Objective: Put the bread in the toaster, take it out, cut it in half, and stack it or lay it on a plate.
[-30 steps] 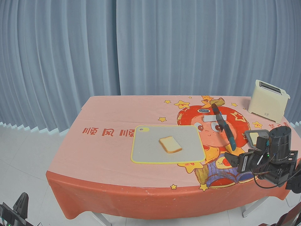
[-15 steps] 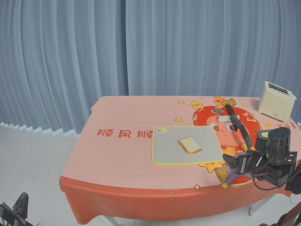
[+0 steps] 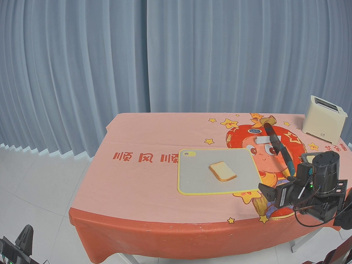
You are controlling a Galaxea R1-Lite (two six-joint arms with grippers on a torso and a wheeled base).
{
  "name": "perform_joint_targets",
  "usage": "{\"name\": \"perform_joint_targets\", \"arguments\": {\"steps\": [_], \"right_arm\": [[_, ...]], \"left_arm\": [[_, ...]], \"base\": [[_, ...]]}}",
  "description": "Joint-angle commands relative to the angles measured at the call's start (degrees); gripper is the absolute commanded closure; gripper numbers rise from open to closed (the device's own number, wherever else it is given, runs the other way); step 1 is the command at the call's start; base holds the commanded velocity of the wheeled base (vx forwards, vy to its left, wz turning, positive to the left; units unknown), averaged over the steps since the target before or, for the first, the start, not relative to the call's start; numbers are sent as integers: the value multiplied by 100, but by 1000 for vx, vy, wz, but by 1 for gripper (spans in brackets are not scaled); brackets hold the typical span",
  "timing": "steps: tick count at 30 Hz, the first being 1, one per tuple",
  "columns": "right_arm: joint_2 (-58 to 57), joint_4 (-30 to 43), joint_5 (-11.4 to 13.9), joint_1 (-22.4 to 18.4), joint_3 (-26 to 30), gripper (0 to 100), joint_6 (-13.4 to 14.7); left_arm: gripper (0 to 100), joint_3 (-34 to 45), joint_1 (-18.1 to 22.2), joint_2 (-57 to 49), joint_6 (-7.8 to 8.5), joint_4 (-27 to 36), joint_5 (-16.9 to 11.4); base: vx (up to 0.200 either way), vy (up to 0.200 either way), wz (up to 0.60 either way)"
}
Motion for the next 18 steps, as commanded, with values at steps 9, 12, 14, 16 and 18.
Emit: {"name": "perform_joint_targets", "arguments": {"steps": [9,12,14,16,18], "right_arm": [[565,46,65,97,-863,0,-559],[917,37,144,88,-1241,0,-603],[1093,46,214,115,-1443,0,-620],[1260,54,267,185,-1663,0,-647],[1312,63,267,203,-1742,0,-647]], "left_arm": [[100,101,0,7,-1,-4,1],[100,101,0,7,-1,-4,1],[100,101,0,7,-1,-4,1],[100,101,0,7,-1,-4,1],[100,101,0,7,-1,-4,1]], "base": [[0,0,0],[0,0,0],[0,0,0],[0,0,0],[0,0,0]]}}
